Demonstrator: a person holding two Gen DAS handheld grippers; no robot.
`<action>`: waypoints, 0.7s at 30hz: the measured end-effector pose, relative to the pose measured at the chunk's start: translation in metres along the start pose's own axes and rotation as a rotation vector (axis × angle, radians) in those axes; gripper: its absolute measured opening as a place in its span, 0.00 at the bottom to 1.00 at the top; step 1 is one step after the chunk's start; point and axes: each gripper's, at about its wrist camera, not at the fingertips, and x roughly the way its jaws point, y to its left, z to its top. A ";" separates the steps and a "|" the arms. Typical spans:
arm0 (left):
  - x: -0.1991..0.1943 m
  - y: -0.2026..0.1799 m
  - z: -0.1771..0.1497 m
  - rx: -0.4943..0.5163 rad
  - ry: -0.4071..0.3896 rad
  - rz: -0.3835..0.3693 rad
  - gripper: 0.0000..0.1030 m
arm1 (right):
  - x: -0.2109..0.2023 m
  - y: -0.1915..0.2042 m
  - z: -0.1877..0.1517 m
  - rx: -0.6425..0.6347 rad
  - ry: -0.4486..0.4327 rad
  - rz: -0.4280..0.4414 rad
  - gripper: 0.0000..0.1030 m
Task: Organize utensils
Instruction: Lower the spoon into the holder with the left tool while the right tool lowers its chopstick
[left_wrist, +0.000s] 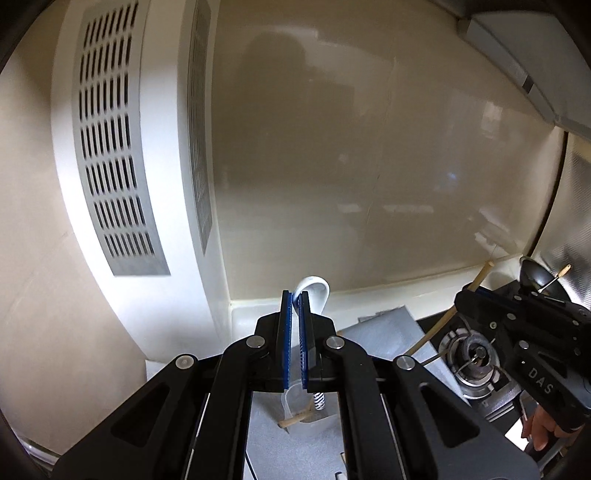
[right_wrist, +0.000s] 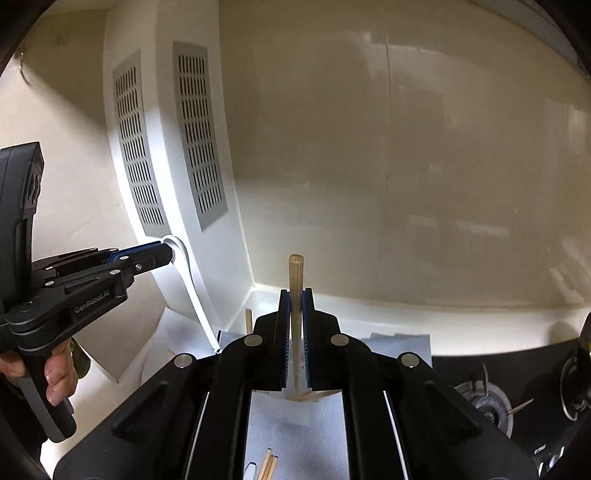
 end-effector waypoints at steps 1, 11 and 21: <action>0.005 0.001 -0.004 -0.001 0.010 0.005 0.03 | 0.002 0.000 -0.002 0.002 0.006 0.000 0.06; 0.030 0.000 -0.024 0.020 0.075 0.032 0.03 | 0.024 0.001 -0.027 0.013 0.080 0.003 0.07; 0.011 0.010 -0.020 -0.018 0.013 0.131 0.82 | 0.016 -0.001 -0.032 0.044 0.081 -0.003 0.50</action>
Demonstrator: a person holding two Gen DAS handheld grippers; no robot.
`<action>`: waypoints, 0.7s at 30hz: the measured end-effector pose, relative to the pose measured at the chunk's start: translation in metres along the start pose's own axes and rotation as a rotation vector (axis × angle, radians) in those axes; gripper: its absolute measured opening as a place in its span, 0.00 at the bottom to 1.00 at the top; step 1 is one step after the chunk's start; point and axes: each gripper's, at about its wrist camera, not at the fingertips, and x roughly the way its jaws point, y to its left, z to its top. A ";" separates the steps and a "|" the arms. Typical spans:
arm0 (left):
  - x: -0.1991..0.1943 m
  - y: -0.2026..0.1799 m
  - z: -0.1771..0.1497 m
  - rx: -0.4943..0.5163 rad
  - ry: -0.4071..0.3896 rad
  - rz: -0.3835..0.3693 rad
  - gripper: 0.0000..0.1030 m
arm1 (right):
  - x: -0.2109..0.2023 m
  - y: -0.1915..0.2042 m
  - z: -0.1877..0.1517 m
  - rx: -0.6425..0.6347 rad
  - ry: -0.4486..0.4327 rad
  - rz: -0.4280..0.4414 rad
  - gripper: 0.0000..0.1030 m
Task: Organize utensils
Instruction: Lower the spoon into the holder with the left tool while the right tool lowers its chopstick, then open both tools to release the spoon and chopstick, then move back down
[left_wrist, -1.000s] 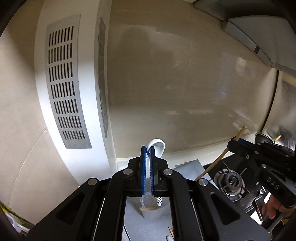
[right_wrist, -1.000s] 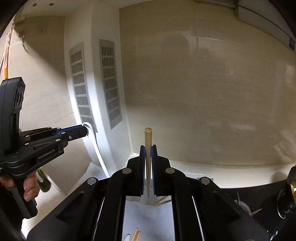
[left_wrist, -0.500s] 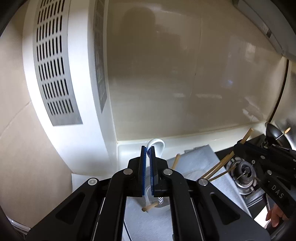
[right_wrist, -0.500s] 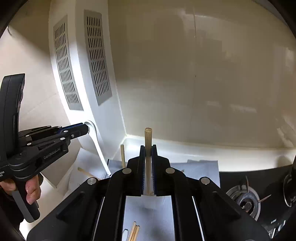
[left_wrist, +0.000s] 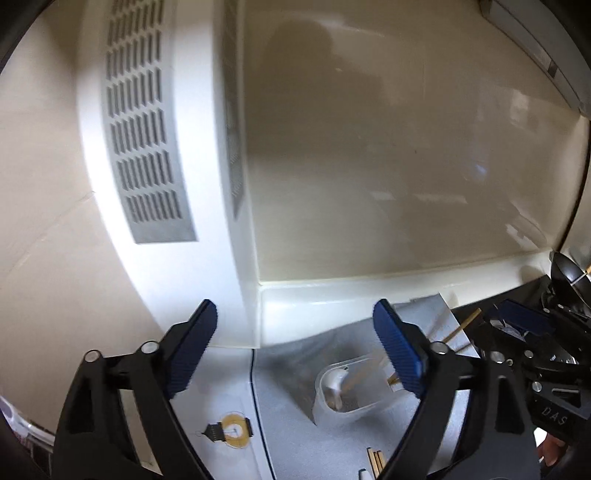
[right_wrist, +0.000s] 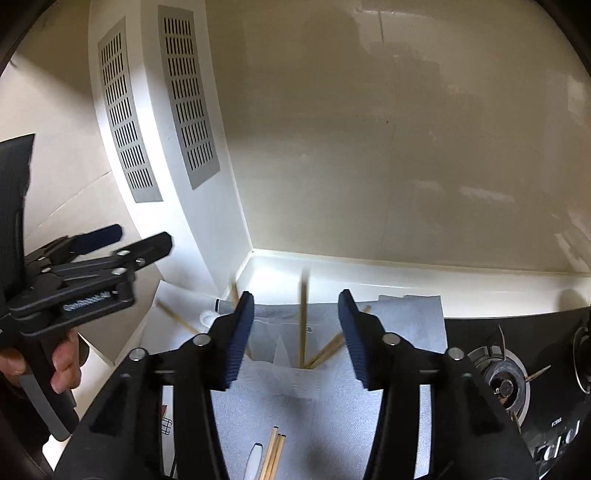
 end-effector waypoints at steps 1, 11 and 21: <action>-0.002 0.000 0.001 0.001 0.009 0.002 0.83 | -0.002 -0.001 0.000 0.002 -0.004 -0.001 0.54; -0.020 0.010 -0.023 -0.026 0.089 -0.004 0.84 | -0.035 0.001 -0.015 0.002 -0.013 0.005 0.59; -0.018 0.005 -0.081 -0.004 0.240 0.015 0.84 | -0.025 0.004 -0.077 0.039 0.146 0.010 0.60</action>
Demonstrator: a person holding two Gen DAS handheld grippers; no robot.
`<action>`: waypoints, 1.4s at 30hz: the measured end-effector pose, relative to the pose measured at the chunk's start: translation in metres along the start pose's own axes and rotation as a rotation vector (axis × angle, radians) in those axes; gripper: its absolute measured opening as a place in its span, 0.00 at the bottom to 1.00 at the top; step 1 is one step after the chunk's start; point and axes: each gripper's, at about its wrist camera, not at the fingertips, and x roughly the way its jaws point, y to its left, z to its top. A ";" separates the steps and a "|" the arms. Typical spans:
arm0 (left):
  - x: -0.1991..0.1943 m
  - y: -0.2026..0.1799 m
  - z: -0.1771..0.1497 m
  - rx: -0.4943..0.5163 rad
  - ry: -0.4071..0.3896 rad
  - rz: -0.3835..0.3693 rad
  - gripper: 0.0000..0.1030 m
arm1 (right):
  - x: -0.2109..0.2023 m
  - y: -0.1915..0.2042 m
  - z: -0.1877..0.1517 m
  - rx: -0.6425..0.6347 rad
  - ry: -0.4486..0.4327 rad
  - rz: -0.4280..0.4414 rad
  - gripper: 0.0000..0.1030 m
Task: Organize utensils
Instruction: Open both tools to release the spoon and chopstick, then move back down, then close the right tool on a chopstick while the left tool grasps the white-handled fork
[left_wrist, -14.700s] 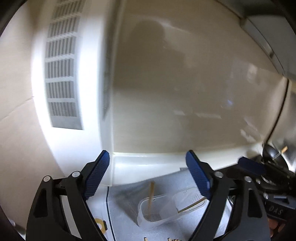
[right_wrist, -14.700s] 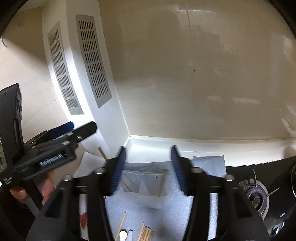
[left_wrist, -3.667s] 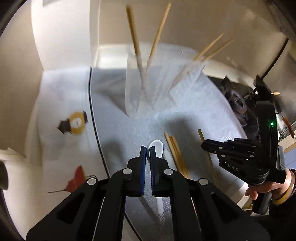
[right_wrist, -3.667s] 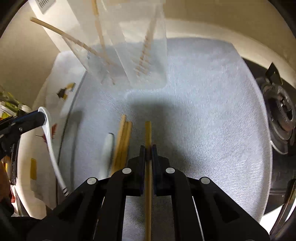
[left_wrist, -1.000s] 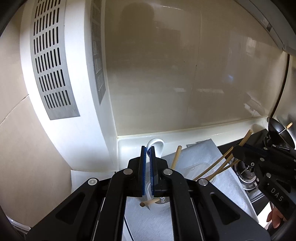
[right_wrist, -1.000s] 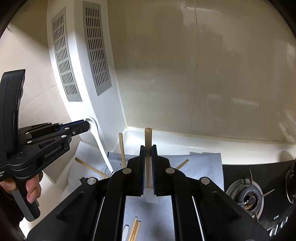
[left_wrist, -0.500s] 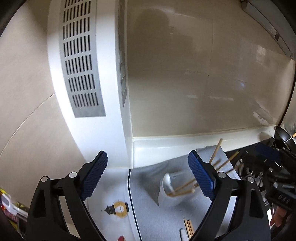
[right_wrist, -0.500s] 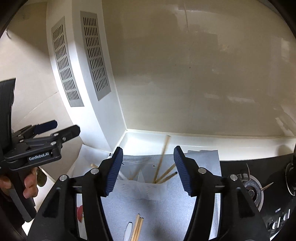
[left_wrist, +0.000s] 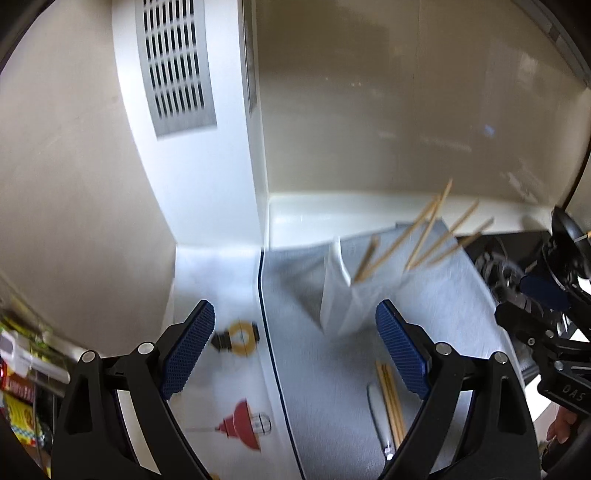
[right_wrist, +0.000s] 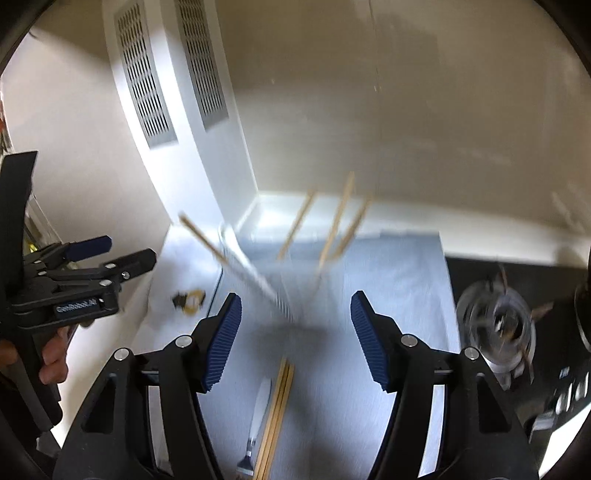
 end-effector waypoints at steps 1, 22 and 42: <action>0.003 0.001 -0.004 -0.001 0.014 0.000 0.84 | 0.003 -0.001 -0.006 0.009 0.020 0.001 0.60; 0.079 0.011 -0.092 0.005 0.333 0.119 0.84 | 0.129 -0.014 -0.102 0.109 0.445 0.024 0.19; 0.090 0.003 -0.095 0.016 0.362 0.098 0.84 | 0.171 0.019 -0.106 -0.062 0.468 -0.043 0.07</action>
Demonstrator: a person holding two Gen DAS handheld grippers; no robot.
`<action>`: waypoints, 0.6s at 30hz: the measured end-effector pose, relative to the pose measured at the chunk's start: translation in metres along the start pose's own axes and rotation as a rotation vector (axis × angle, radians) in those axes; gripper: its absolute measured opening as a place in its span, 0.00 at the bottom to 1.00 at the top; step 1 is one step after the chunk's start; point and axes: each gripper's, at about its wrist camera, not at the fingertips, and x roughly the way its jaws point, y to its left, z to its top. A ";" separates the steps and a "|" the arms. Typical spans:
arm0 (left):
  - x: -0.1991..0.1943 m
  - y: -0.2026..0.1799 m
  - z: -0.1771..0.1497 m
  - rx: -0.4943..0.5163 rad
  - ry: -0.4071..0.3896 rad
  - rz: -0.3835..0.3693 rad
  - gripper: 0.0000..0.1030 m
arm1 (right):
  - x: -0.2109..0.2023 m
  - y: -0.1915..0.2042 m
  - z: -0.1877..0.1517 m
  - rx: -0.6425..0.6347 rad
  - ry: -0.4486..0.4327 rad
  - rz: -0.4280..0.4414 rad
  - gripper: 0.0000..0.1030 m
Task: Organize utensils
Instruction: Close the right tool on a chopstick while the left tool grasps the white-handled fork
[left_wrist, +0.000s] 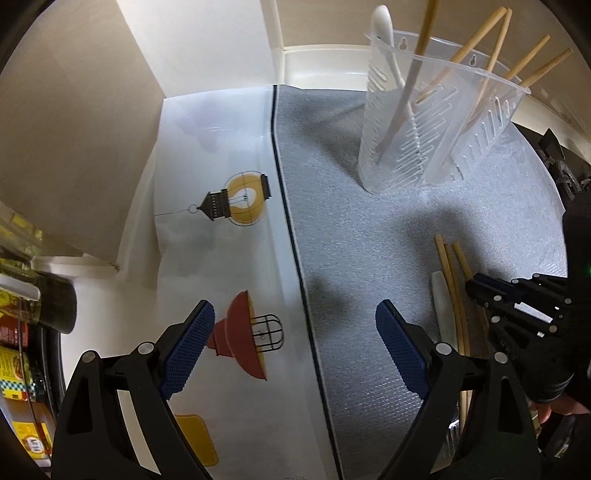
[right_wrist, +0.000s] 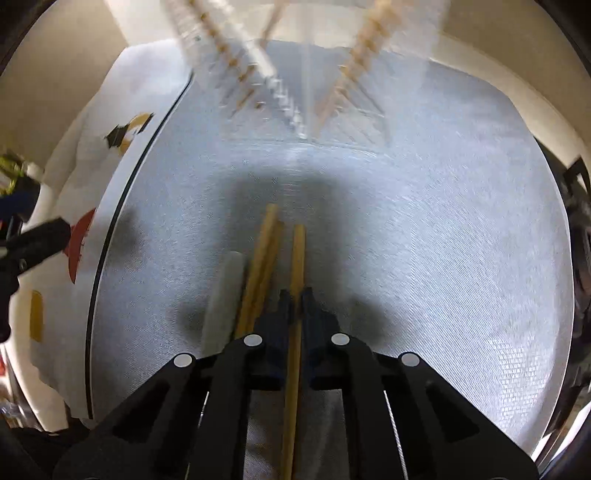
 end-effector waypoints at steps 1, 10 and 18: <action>0.001 -0.003 0.001 0.005 0.005 -0.009 0.84 | -0.002 -0.006 -0.001 0.021 -0.006 0.004 0.07; 0.022 -0.053 0.007 0.067 0.074 -0.148 0.84 | -0.013 -0.055 -0.012 0.153 -0.009 -0.002 0.07; 0.057 -0.088 0.004 0.106 0.184 -0.158 0.84 | -0.014 -0.057 -0.023 0.154 -0.025 0.011 0.07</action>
